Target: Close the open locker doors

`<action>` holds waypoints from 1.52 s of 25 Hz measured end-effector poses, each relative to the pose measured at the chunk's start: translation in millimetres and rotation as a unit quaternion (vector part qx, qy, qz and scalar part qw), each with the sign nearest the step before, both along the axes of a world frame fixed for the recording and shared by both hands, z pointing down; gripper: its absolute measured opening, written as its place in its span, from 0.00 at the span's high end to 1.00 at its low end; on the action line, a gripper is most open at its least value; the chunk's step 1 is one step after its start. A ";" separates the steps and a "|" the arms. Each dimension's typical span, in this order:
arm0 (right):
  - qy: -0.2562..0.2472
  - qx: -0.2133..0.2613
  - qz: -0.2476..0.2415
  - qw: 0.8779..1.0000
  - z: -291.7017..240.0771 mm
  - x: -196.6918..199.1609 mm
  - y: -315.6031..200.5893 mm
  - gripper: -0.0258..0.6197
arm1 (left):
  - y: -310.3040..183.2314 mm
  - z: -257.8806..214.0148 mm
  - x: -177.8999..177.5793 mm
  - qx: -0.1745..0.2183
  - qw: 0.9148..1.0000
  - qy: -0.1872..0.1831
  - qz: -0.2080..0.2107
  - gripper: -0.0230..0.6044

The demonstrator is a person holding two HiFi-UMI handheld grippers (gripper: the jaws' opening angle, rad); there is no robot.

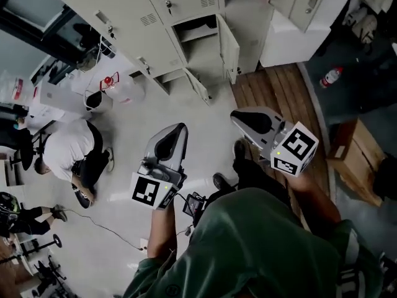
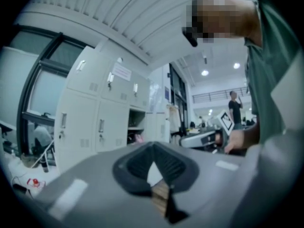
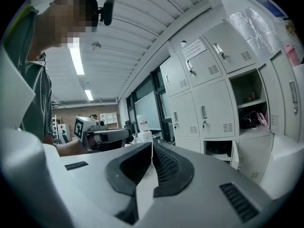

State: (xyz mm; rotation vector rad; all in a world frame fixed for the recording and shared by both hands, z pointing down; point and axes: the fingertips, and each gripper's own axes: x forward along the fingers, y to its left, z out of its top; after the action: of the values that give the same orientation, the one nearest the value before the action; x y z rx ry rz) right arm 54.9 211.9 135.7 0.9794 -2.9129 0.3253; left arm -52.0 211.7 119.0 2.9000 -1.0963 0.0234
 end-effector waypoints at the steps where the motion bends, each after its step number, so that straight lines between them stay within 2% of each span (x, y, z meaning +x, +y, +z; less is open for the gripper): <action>1: -0.005 -0.008 0.000 1.000 6.4 1.2 -8.0 0.95 | -9.1 6.6 -1.2 -0.007 1.000 -0.009 -0.001 0.96; 3: -0.008 -0.017 0.000 1.000 15.7 5.6 -38.6 0.95 | -41.7 11.2 0.4 -0.010 1.000 -0.016 -0.005 0.96; 8: 0.019 -0.007 -0.034 0.999 42.8 10.7 -114.2 0.95 | -117.0 20.1 9.8 -0.004 0.999 0.014 -0.040 0.96; 14: 0.009 -0.001 -0.061 0.998 69.7 14.0 -194.4 0.95 | -197.6 39.6 24.2 0.008 0.997 0.015 -0.078 0.96; 17: 0.004 -0.017 -0.071 0.997 84.3 5.9 -217.1 0.95 | -216.4 52.1 20.8 0.003 0.996 -0.009 -0.085 0.96; 20: 0.001 -0.050 -0.071 0.996 88.1 3.3 -241.3 0.95 | -235.1 55.2 14.5 0.019 0.995 -0.029 -0.095 0.96; 21: 0.009 -0.049 -0.075 0.996 88.4 2.0 -252.6 0.95 | -243.0 57.3 11.3 0.024 0.994 -0.033 -0.103 0.96; 24: 0.028 0.008 -0.100 0.995 93.7 -16.7 -274.5 0.95 | -259.5 68.8 -8.6 0.028 0.991 -0.042 -0.120 0.96; 27: 0.037 0.011 -0.096 0.995 112.5 -27.4 -275.8 0.95 | -266.9 83.4 -19.0 0.042 0.991 -0.029 -0.125 0.96; 30: 0.038 -0.022 -0.087 0.995 137.5 -33.2 -270.2 0.95 | -274.1 112.8 -24.4 0.023 0.993 -0.035 -0.111 0.96; 33: 0.043 -0.029 -0.094 0.994 151.9 -44.0 -294.4 0.95 | -298.5 137.7 -36.6 0.007 0.993 -0.050 -0.105 0.96; 38: 0.048 -0.028 -0.093 0.994 205.4 -62.1 -314.2 0.95 | -313.7 191.5 -45.5 -0.005 0.994 -0.031 -0.103 0.96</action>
State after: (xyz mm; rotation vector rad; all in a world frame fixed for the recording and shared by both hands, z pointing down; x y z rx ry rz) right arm -7.1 -102.2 341.1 0.6880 -2.8624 0.3370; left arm -97.5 -102.1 310.5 2.7789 -1.3946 0.1138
